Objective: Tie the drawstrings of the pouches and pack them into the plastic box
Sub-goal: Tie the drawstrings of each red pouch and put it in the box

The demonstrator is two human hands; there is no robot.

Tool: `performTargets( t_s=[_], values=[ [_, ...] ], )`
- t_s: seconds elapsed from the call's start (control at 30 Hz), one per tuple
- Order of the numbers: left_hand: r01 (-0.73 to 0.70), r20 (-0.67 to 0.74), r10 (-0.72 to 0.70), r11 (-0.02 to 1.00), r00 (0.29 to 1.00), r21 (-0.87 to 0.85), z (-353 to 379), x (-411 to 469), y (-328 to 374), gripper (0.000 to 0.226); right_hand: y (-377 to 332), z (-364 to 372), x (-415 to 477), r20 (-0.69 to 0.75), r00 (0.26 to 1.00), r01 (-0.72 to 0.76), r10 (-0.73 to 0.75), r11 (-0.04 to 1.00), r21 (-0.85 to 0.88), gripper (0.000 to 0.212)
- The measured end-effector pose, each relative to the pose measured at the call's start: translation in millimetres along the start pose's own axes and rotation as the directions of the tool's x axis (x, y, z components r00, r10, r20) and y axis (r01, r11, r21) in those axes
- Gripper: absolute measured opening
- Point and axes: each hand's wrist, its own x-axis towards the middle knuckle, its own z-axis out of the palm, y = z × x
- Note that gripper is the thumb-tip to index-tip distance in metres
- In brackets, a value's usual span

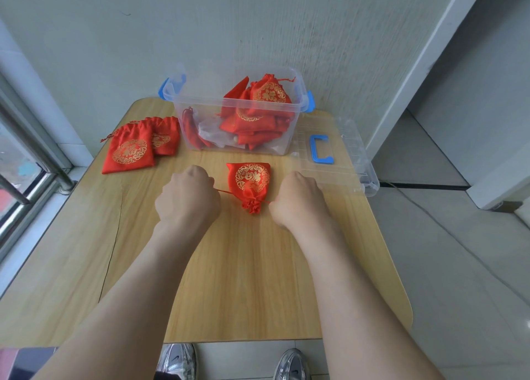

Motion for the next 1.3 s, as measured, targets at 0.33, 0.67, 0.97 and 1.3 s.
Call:
performTargets(
  t_s=[0.33, 0.67, 0.97, 1.3],
  values=[
    [-0.345, 0.218, 0.335, 0.938, 0.917, 0.009, -2.2, -3.2, 3.3, 0.026, -9.1, 4.6, 0.4, 0.197, 0.978, 0.059, -0.073, 0.996, 0.073, 0.012],
    [-0.488, 0.134, 0.481, 0.872, 0.867, 0.027, -2.0, 0.2, -6.0, 0.004, 7.0, 26.6, 21.5, 0.08, 0.988, 0.12, -0.129, 0.987, 0.11, 0.036],
    [-0.428, 0.305, 0.467, 0.884, 0.83, -0.188, -8.2, 1.5, -1.3, 0.02, 7.4, 22.5, 20.5, 0.013, 0.987, 0.155, -0.159, 0.975, 0.162, 0.029],
    [-0.288, 0.349, 0.352, 0.931, 0.869, -0.223, -5.2, -3.0, 6.6, 0.041, 2.2, 16.6, 14.8, 0.034, 0.986, 0.156, -0.165, 0.972, 0.173, 0.024]
  ],
)
